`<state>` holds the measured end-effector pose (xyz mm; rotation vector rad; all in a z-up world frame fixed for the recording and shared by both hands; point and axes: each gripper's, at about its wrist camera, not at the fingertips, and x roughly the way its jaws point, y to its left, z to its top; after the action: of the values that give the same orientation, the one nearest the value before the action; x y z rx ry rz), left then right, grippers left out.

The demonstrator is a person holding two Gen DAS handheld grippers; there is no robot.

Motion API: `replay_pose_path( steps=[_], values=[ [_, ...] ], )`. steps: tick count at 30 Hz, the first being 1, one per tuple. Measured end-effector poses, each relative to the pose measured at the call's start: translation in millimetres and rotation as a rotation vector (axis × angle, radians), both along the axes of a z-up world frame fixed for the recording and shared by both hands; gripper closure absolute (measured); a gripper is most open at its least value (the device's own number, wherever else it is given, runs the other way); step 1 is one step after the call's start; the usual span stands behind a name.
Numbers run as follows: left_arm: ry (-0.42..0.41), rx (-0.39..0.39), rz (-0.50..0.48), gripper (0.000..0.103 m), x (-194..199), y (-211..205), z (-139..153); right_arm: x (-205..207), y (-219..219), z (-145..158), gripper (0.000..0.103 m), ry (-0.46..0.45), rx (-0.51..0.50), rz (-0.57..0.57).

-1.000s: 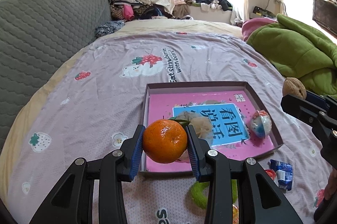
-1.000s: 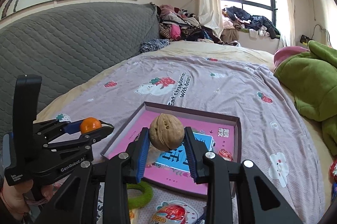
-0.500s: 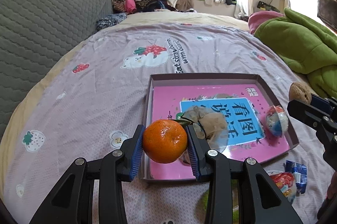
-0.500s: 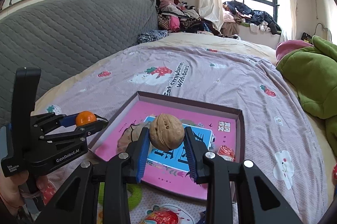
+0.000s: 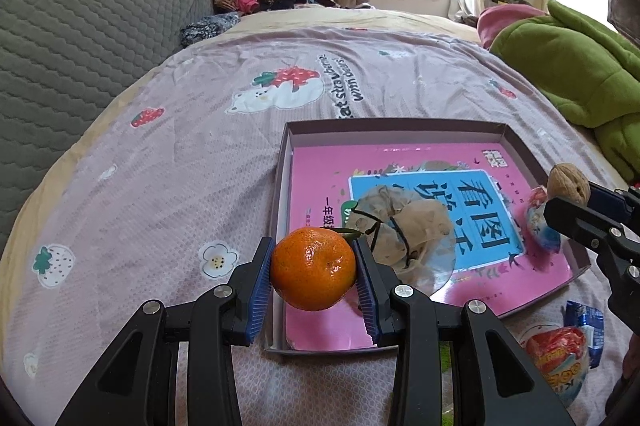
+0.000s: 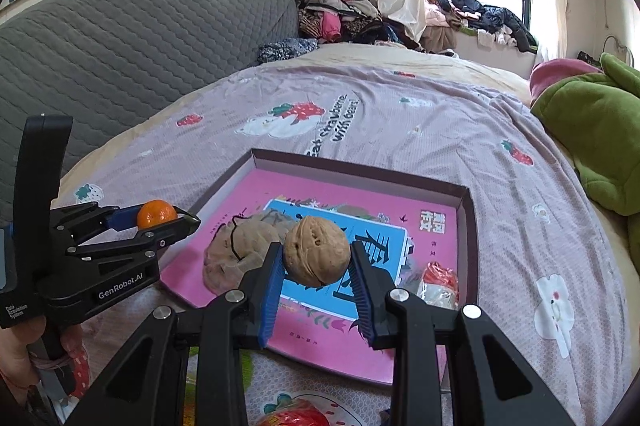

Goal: Organize objects
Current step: 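Lower the orange into the box with left tool while right tool lowers the walnut there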

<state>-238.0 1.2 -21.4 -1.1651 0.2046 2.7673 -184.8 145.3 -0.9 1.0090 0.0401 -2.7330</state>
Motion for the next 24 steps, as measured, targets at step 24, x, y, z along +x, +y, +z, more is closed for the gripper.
replay_pose_path(
  steps=[24],
  values=[
    [-0.039, -0.027, -0.012, 0.063, -8.5, 6.2, -22.7, -14.6, 1.3, -30.1, 0.07, -0.087, 0.012, -0.003]
  ],
)
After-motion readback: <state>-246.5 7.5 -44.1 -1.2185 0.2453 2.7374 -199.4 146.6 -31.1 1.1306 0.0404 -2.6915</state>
